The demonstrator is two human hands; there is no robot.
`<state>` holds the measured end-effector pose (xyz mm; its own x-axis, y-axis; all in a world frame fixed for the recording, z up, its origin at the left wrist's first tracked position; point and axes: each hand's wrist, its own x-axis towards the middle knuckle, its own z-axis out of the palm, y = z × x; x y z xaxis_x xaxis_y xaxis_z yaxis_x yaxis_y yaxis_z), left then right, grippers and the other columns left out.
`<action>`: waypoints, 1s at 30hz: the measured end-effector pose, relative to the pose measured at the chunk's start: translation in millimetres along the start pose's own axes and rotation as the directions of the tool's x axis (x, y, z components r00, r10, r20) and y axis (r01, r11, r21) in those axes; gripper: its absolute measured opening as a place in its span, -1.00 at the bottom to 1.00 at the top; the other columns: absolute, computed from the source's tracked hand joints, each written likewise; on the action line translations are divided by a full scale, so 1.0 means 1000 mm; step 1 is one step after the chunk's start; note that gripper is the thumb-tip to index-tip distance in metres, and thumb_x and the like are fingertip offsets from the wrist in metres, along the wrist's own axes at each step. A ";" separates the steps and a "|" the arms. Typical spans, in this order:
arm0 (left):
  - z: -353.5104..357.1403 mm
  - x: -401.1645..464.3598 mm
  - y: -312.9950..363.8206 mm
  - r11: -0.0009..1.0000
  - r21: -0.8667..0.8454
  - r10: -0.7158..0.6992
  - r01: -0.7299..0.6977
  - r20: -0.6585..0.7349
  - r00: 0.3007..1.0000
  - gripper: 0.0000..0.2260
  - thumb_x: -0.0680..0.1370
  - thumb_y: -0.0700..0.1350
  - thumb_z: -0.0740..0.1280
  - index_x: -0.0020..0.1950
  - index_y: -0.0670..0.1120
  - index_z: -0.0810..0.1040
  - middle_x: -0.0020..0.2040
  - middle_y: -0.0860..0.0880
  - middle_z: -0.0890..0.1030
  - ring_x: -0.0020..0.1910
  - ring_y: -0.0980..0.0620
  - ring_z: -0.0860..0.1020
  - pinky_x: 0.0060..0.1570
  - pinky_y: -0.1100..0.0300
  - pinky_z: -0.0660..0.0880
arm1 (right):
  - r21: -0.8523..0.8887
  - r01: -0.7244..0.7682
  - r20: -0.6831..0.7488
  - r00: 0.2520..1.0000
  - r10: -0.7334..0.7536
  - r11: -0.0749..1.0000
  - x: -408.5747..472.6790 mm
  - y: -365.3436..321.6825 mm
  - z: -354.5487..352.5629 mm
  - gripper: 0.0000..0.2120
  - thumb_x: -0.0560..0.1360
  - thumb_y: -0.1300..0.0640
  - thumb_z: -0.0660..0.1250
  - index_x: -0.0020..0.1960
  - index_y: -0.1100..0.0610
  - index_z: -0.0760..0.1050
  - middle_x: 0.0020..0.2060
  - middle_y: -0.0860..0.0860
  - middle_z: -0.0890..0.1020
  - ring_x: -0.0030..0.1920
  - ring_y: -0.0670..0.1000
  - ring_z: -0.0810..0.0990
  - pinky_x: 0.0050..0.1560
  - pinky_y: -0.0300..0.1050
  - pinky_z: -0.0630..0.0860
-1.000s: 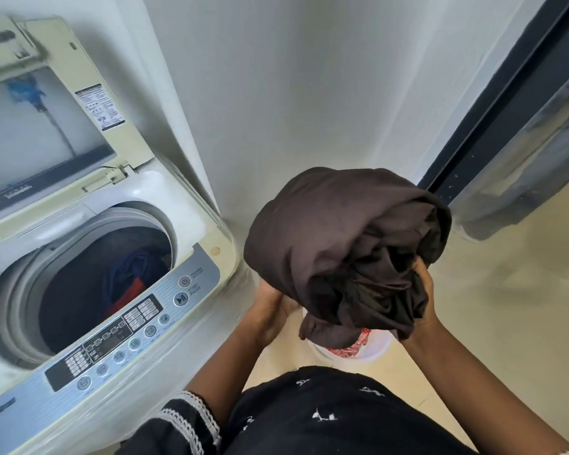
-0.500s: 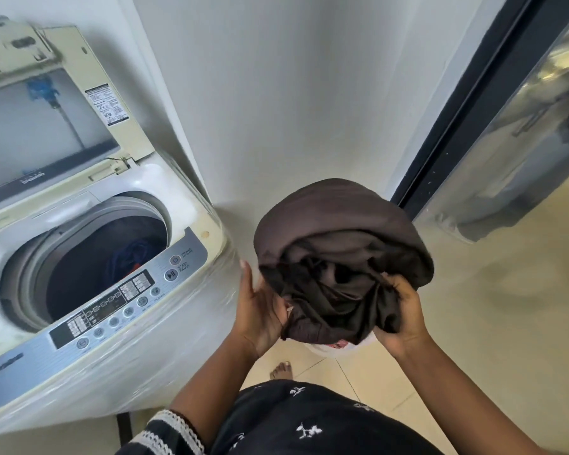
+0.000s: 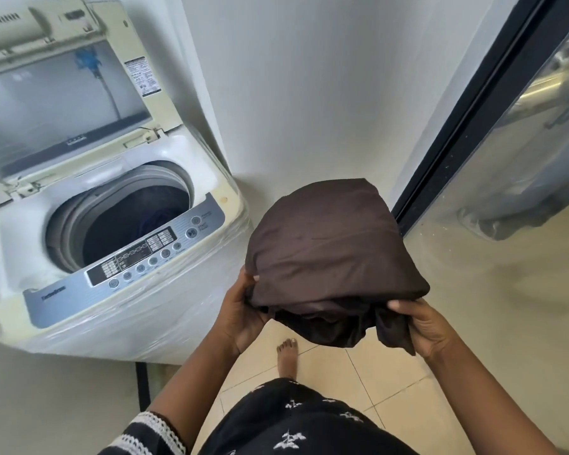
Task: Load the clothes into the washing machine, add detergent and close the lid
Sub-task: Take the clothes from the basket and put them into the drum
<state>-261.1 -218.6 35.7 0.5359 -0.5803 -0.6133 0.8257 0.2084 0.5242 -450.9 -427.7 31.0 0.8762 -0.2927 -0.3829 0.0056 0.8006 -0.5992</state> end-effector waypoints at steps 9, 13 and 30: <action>-0.038 -0.037 0.001 0.975 -0.023 0.222 -0.223 -0.032 0.974 -0.58 0.24 -0.24 0.34 0.01 0.13 0.66 -0.01 0.06 0.65 -0.05 0.07 0.54 -0.10 0.15 0.47 | -0.058 -0.023 -0.071 0.997 0.019 0.998 0.038 0.011 0.014 -0.12 0.22 -0.18 0.63 0.41 0.18 0.46 0.34 0.20 0.54 0.36 0.27 0.49 0.27 0.16 0.50; -0.060 -0.043 0.024 0.947 -0.064 0.309 -0.316 -0.093 0.946 -0.58 0.29 -0.28 0.24 0.03 0.09 0.63 0.01 0.05 0.63 -0.04 0.06 0.53 -0.09 0.12 0.46 | -0.159 -0.140 -0.106 0.987 0.124 0.977 0.069 0.020 0.059 -0.27 0.16 -0.13 0.65 0.26 0.12 0.61 0.25 0.15 0.62 0.24 0.17 0.59 0.30 0.07 0.45; -0.155 0.000 0.211 0.820 -0.035 0.539 -0.571 -0.285 0.792 -0.42 0.43 -0.43 0.01 0.27 0.07 0.46 -0.01 0.13 0.61 -0.09 0.16 0.57 -0.22 0.32 0.55 | -0.422 -0.178 0.061 0.973 0.224 0.889 0.277 0.069 0.256 -0.28 0.37 -0.22 0.48 0.42 0.08 0.45 0.32 0.10 0.58 0.31 0.10 0.56 0.15 -0.03 0.50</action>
<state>-59.3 -52.8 55.2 0.9200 -0.1229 -0.3721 0.3779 0.5295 0.7595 -84.6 -319.6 64.0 0.8828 -0.0737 -0.4639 -0.3548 0.5428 -0.7612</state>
